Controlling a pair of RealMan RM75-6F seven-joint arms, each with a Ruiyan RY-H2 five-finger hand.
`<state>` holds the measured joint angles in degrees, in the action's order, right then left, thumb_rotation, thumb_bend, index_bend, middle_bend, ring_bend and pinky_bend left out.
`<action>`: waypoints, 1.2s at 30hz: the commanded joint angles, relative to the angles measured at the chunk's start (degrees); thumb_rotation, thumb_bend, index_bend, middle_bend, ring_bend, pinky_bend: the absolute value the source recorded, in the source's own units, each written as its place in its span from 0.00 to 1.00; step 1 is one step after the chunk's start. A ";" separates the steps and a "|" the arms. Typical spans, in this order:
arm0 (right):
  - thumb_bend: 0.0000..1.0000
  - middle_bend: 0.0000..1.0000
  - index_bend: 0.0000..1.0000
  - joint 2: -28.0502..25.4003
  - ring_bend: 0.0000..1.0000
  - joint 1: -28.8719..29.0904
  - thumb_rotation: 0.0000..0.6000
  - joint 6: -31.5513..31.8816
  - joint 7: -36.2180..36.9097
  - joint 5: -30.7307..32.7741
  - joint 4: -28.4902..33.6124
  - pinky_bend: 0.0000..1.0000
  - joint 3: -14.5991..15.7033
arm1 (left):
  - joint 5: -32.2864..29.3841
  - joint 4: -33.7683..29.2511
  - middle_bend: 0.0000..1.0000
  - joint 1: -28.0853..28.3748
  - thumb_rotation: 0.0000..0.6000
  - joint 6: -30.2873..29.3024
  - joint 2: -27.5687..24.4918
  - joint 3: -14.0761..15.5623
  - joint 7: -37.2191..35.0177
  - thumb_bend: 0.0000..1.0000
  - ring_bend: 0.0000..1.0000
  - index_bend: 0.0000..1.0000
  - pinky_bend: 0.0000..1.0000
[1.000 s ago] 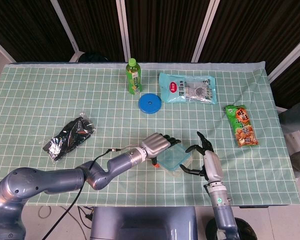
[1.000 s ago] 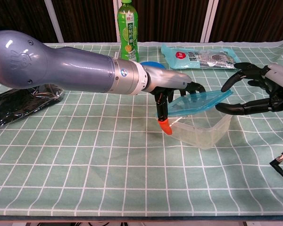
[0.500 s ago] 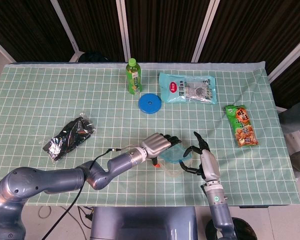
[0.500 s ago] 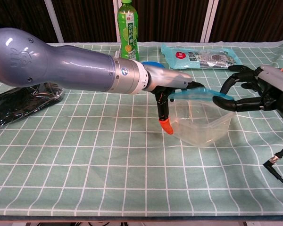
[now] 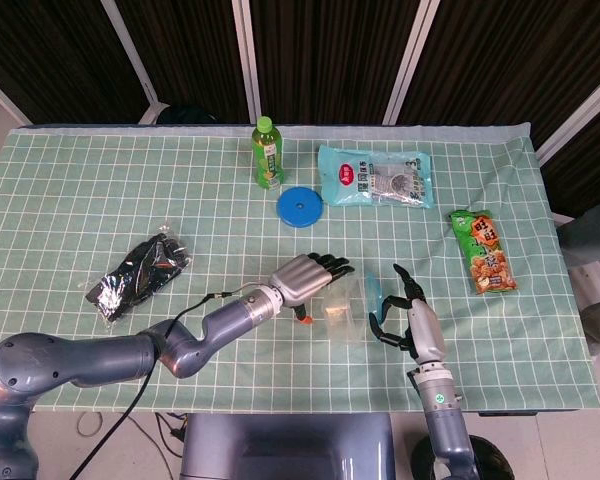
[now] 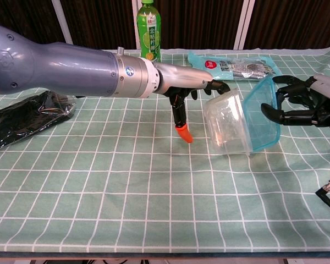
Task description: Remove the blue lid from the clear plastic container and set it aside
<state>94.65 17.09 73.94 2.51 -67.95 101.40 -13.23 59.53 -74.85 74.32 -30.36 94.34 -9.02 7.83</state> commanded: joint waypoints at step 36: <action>0.50 0.00 0.24 -12.57 0.00 0.83 1.00 -4.12 -7.89 15.26 -2.33 0.00 -9.19 | 6.11 -22.72 0.01 -18.11 1.00 -19.91 -24.15 4.45 -0.61 0.01 0.04 0.00 0.16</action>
<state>85.59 18.31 72.60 -3.07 -58.04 98.37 -21.27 65.10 -95.41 58.21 -48.23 72.29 -5.36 7.38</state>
